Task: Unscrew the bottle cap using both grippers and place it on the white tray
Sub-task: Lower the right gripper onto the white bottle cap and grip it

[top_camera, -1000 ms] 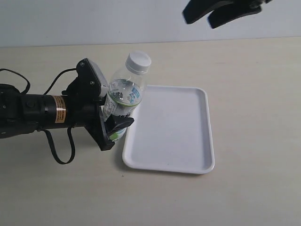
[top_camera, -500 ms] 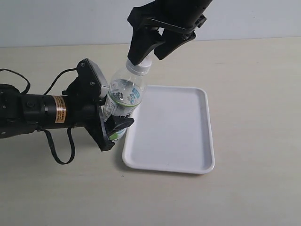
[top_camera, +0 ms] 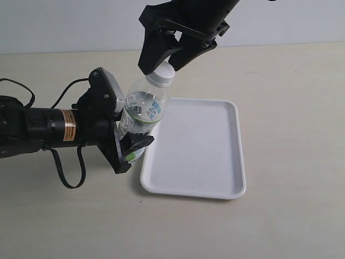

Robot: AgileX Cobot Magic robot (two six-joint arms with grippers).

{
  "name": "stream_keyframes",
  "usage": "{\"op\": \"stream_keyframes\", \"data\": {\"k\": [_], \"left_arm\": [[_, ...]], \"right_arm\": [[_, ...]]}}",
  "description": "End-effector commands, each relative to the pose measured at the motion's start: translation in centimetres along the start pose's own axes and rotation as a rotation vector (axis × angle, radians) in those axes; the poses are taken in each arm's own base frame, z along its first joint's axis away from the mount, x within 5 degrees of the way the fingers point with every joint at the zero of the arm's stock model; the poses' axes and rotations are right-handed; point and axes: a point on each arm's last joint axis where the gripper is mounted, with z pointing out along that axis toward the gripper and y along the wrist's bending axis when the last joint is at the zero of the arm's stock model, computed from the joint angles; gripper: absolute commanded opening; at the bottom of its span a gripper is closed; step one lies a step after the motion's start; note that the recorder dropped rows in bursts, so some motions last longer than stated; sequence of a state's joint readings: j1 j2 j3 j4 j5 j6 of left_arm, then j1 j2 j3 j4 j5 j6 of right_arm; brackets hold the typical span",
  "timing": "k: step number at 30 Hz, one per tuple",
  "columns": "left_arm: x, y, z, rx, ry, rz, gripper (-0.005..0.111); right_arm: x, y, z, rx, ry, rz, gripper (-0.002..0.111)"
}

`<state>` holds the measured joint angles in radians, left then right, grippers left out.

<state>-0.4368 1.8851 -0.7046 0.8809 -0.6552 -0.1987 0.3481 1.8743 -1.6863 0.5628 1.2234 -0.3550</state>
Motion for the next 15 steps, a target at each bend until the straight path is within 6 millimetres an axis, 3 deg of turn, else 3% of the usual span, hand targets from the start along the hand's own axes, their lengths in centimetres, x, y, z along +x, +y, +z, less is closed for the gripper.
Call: {"op": "stream_keyframes", "data": {"k": [1, 15], "left_arm": [[-1.01, 0.11, -0.21, -0.004, -0.053, 0.000, 0.000], [-0.96, 0.12, -0.21, -0.004, -0.048, -0.014, 0.000]], "right_arm": [[-0.09, -0.33, 0.23, 0.026, 0.010, -0.023, 0.063], [-0.06, -0.42, 0.23, 0.035, 0.014, -0.034, 0.059]]}}
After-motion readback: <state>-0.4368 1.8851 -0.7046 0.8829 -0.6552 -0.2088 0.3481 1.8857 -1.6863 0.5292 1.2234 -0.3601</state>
